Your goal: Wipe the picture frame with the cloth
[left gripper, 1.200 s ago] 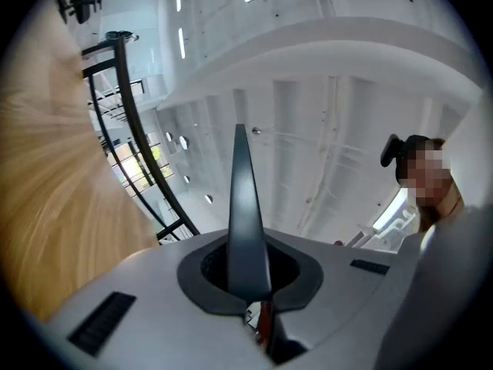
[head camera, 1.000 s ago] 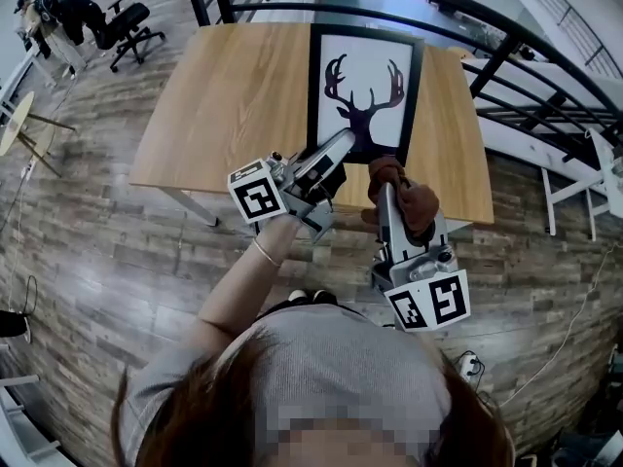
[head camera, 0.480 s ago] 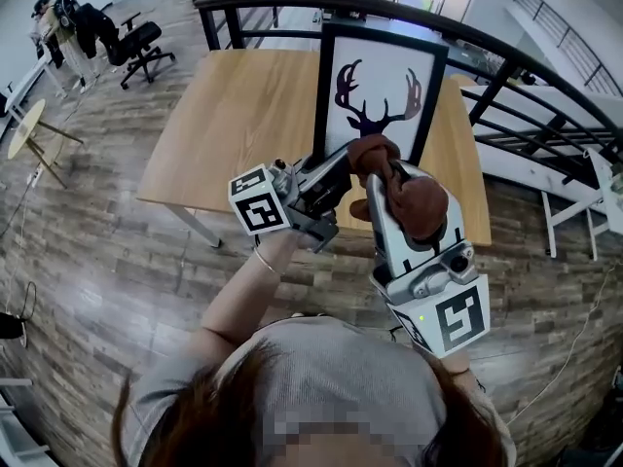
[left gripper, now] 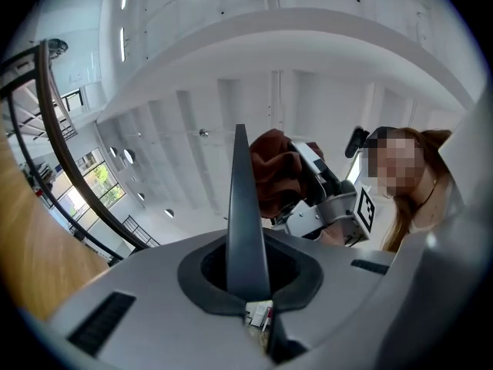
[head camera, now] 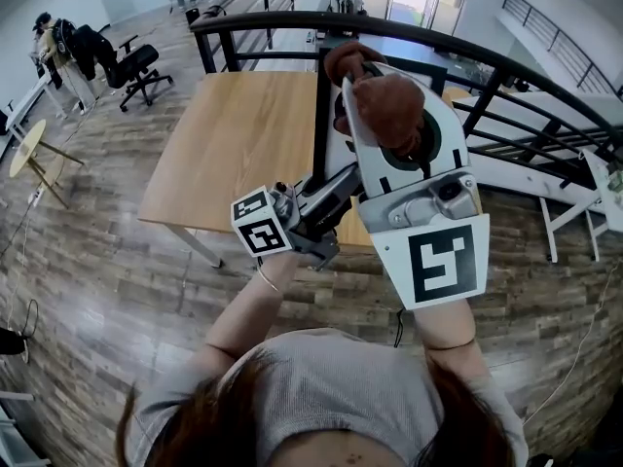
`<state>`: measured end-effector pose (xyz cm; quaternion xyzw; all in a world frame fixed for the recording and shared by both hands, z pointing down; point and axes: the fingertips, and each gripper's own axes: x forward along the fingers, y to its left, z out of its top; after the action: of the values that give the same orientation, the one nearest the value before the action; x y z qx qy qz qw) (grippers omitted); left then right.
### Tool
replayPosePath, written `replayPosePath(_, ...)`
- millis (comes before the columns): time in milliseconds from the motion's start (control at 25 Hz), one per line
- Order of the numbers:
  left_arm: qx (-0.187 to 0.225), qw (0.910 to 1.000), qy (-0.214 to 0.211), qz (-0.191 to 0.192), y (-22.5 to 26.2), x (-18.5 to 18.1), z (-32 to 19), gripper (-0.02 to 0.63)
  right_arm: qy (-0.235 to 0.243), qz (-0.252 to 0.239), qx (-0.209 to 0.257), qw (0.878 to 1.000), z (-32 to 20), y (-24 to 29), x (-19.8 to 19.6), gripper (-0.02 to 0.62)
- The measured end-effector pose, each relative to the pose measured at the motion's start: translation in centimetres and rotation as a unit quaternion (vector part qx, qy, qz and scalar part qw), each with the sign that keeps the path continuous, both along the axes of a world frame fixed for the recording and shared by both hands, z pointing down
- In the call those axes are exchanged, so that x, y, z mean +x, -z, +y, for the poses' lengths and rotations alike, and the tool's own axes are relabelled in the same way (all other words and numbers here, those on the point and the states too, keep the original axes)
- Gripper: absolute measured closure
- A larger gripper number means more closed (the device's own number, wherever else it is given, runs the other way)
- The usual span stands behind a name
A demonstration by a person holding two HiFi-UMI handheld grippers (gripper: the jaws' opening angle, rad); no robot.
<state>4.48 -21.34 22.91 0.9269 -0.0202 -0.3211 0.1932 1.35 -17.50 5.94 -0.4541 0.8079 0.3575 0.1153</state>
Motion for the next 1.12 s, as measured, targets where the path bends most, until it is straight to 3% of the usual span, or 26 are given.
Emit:
replayPosePath(280,0.034,0.9994,0.0,0.0,-0.2,1.4,1.9,0.586,-0.051,0.06,-0.008,0.997,-1.5,-2.0,-0.2,0.549)
replayPosePath(640,0.026,0.9996,0.011,0.003,-0.6,2.1,1.9,0.586,-0.056,0.128,-0.057,0.989,-1.8,-5.7,0.4,0.549)
replayPosePath(1120,0.021,0.9996,0.013,0.013,-1.1,3.1,1.6,0.586,-0.021,0.102,-0.129,0.986,-1.3,-9.7,0.9,0.549)
